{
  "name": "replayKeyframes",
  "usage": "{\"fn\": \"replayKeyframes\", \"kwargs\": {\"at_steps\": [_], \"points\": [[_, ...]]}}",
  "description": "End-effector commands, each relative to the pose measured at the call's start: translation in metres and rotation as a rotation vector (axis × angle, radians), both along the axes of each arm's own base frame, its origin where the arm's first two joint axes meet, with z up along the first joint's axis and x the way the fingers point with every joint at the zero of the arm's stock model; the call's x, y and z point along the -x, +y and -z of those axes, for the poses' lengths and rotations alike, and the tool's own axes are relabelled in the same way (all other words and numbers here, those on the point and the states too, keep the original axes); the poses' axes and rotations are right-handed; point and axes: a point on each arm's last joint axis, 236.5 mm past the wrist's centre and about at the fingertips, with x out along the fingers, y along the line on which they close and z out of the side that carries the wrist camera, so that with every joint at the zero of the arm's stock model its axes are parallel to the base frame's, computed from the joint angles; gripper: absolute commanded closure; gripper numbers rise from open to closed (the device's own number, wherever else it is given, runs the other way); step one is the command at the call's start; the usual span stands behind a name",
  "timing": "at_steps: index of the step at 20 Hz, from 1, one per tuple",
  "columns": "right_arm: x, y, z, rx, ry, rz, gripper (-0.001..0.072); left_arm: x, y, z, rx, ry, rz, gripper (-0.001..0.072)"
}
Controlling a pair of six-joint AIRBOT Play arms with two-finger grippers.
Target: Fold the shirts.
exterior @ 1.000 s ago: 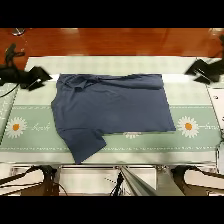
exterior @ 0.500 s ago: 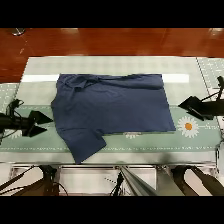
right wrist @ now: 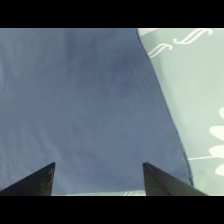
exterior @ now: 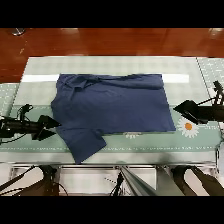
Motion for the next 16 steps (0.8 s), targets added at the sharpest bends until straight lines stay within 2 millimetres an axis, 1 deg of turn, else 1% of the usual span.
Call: {"fn": "replayKeyframes", "kwargs": {"at_steps": [1,3,4,5,6,7,8,9,10,11,12,13,15,16], "points": [[0.000,0.001,-0.001,-0.008,-0.002,0.006,0.0090,-0.005,-0.011,0.015,-0.039,-0.005,0.049,0.0008],[-0.003,-0.001,-0.001,-0.005,-0.009,0.022,0.0091,-0.004,-0.021,0.021,-0.033,0.009,0.081,0.0013],[-0.008,-0.007,-0.002,0.003,-0.020,0.057,0.0091,-0.004,-0.026,0.023,-0.029,0.010,0.094,0.0123],[-0.014,-0.017,-0.002,0.015,-0.034,0.111,0.0091,-0.005,-0.030,0.024,-0.030,0.004,0.107,0.0338],[-0.019,-0.031,-0.001,0.037,-0.041,0.178,0.0091,-0.006,-0.032,0.025,-0.036,0.001,0.116,0.0535],[-0.017,-0.050,0.002,0.070,-0.030,0.237,0.0091,-0.006,-0.033,0.026,-0.040,-0.003,0.120,0.0633],[-0.008,-0.070,0.007,0.112,0.002,0.284,0.0091,-0.007,-0.032,0.025,-0.040,-0.004,0.118,0.0634],[0.008,-0.093,0.015,0.159,0.056,0.326,0.0091,-0.007,-0.032,0.025,-0.042,-0.006,0.119,0.0634],[0.025,-0.110,0.022,0.188,0.114,0.354,0.0091,-0.007,-0.032,0.024,-0.044,-0.010,0.119,0.0634],[0.043,-0.118,0.029,0.179,0.181,0.373,0.0091,-0.008,-0.031,0.024,-0.046,-0.013,0.118,0.0635],[0.057,-0.116,0.037,0.146,0.233,0.356,0.0091,-0.008,-0.031,0.024,-0.049,-0.016,0.116,0.0634],[0.067,-0.108,0.044,0.106,0.271,0.323,0.0091,-0.009,-0.030,0.024,-0.052,-0.018,0.114,0.0634],[0.073,-0.096,0.057,0.063,0.299,0.283,0.0091,-0.008,-0.031,0.024,-0.049,-0.015,0.116,0.0635],[0.069,-0.090,0.059,0.033,0.285,0.287,0.0091,-0.007,-0.032,0.023,-0.042,-0.011,0.120,0.0635]]}}
